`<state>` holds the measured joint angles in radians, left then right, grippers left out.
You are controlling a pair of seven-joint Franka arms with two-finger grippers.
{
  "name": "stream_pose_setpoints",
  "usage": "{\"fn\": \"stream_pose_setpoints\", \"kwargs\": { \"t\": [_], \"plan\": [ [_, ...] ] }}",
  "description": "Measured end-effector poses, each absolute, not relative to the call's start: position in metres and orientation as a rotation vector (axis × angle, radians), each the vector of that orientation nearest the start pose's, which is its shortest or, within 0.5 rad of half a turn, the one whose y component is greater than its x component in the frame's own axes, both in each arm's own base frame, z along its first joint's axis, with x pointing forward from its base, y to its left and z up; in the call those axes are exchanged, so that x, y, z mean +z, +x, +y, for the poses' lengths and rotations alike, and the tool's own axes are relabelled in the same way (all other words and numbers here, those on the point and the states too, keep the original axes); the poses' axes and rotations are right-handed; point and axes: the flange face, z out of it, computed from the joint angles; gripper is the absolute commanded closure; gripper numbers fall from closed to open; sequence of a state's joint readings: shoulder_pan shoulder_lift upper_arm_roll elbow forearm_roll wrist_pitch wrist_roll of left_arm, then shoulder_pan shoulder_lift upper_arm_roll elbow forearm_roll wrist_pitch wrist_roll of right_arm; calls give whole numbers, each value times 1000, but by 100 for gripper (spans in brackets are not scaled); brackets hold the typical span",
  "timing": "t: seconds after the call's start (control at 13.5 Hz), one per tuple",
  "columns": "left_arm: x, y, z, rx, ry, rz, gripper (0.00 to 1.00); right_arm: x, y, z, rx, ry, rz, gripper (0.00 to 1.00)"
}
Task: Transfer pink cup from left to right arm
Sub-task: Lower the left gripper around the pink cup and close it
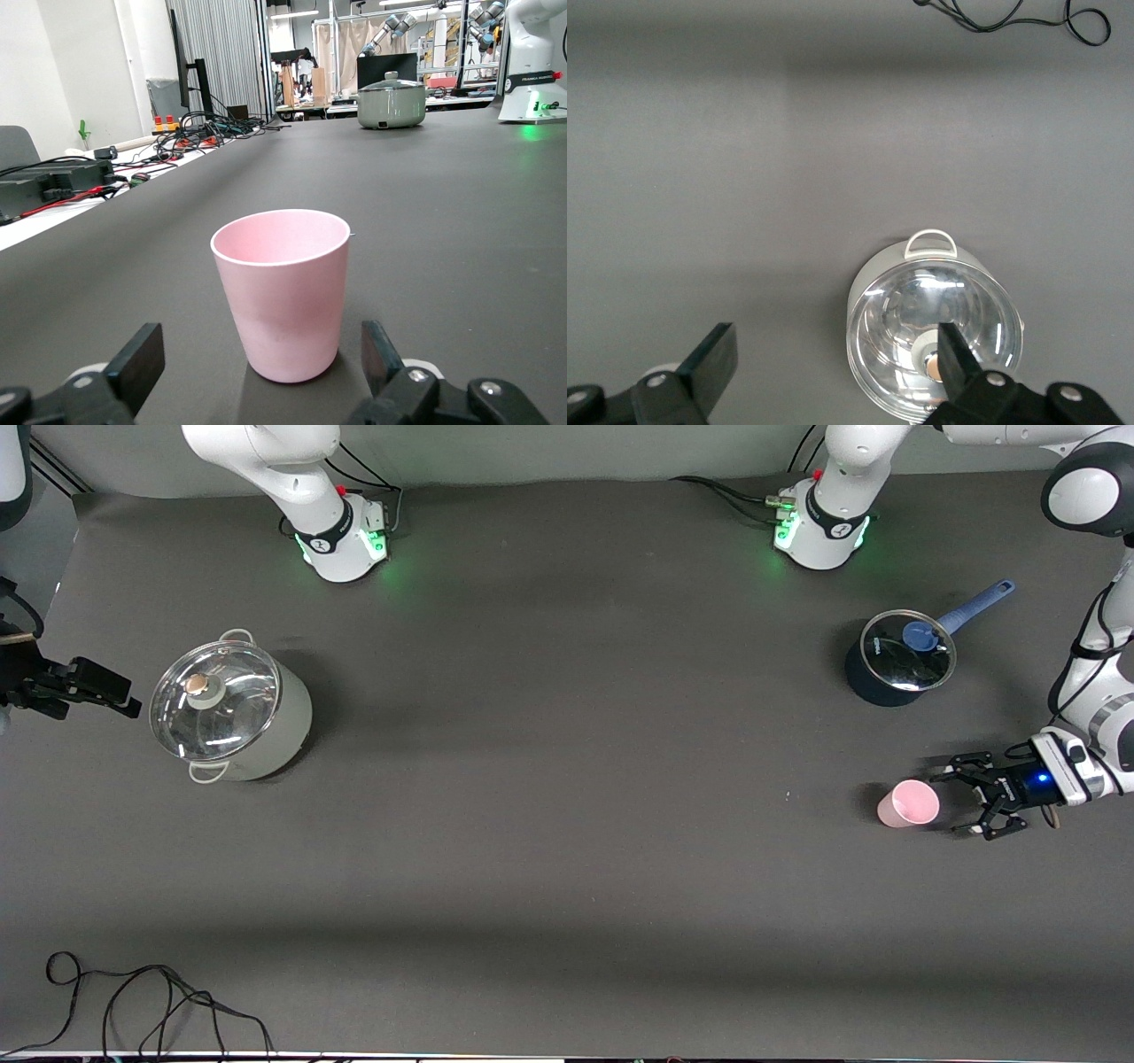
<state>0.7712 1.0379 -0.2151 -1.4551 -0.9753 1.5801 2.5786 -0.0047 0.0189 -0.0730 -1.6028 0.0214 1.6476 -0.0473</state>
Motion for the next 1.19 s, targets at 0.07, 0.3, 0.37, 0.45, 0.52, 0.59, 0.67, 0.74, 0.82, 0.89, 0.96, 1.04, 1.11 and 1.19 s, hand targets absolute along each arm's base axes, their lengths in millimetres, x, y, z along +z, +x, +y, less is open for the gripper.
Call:
{"fn": "stream_pose_setpoints", "kwargs": {
  "t": [0.07,0.3,0.37,0.45,0.52,0.59,0.67,0.74,0.82,0.89,0.96,1.04,1.11,1.19],
  "plan": [
    [86,576,271,1310,1469,-1321,1,606,565,-41,-42,-3123,50,0],
    [76,585,255,1331,1471,-1314,1,605,565,-41,-42,-3123,50,0],
    [72,587,249,1336,1467,-1310,1,605,565,-41,-42,-3123,50,0],
    [67,587,244,1337,1462,-1305,1,605,565,-41,-42,-3123,50,0],
    [62,587,241,1335,1459,-1298,1,605,565,-41,-41,-3123,50,0],
    [58,586,238,1334,1455,-1293,1,605,565,-41,-41,-3123,50,0],
    [55,585,236,1335,1454,-1286,1,605,565,-41,-41,-3123,49,0],
    [52,585,233,1339,1452,-1276,1,605,565,-41,-41,-3123,50,0],
    [48,585,230,1342,1447,-1268,1,605,565,-41,-41,-3123,50,0],
    [45,585,225,1346,1442,-1257,1,605,565,-41,-41,-3123,50,0],
    [45,587,222,1353,1437,-1248,1,605,565,-41,-41,-3123,50,0],
    [45,588,218,1355,1431,-1246,1,605,565,-41,-41,-3123,49,0],
    [45,589,212,1356,1423,-1247,1,605,565,-41,-41,-3123,49,0],
    [44,591,205,1357,1415,-1246,1,605,565,-41,-41,-3123,49,0]
  ]
}}
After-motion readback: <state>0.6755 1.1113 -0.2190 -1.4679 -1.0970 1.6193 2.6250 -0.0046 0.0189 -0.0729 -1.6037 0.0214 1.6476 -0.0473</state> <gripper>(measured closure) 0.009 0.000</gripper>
